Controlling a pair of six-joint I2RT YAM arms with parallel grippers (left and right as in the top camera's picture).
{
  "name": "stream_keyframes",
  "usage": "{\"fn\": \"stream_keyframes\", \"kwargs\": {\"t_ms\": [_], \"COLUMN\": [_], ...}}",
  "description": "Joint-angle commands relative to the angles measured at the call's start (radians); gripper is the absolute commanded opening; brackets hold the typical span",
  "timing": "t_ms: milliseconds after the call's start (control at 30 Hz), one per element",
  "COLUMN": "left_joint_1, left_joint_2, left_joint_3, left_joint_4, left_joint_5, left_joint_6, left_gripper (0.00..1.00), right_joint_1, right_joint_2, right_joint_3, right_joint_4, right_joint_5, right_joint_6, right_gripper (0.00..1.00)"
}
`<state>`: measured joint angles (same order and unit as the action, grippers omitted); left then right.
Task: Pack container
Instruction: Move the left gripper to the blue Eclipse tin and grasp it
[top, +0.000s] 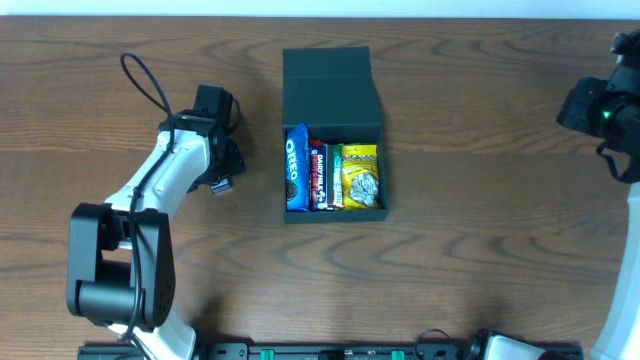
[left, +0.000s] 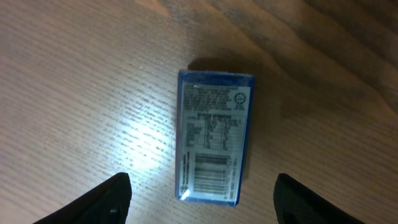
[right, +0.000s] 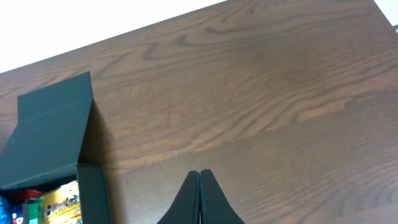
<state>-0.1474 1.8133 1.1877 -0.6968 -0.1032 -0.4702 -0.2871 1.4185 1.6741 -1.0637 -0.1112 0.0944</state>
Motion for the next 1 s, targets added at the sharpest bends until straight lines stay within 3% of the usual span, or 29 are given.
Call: {"fn": "stream_keyframes", "kwargs": {"t_ms": [0,367,833,967], "left_joint_1": [0.005,0.063,0.070,0.070], "left_joint_2": [0.040,0.083,0.115,0.117], "left_joint_3": [-0.009,-0.009,-0.009,-0.009], "left_joint_4": [0.003,0.040,0.077,0.077], "left_joint_5": [0.019,0.097,0.134,0.134], "left_joint_6": [0.030,0.030,0.089,0.090], "left_gripper": [0.74,0.74,0.66,0.54], "right_joint_1": [-0.007,-0.007,-0.007,-0.007], "right_joint_2": [-0.006,-0.006,-0.006,-0.006], "right_joint_3": [0.000,0.000,0.000,0.000], "right_joint_4": [-0.004,-0.003,0.001,0.001], "right_joint_5": [0.006,0.006,0.006,0.006], "right_joint_6": [0.001,0.001,0.001,0.001], "right_gripper": [0.02,0.02,0.02,0.02]}}
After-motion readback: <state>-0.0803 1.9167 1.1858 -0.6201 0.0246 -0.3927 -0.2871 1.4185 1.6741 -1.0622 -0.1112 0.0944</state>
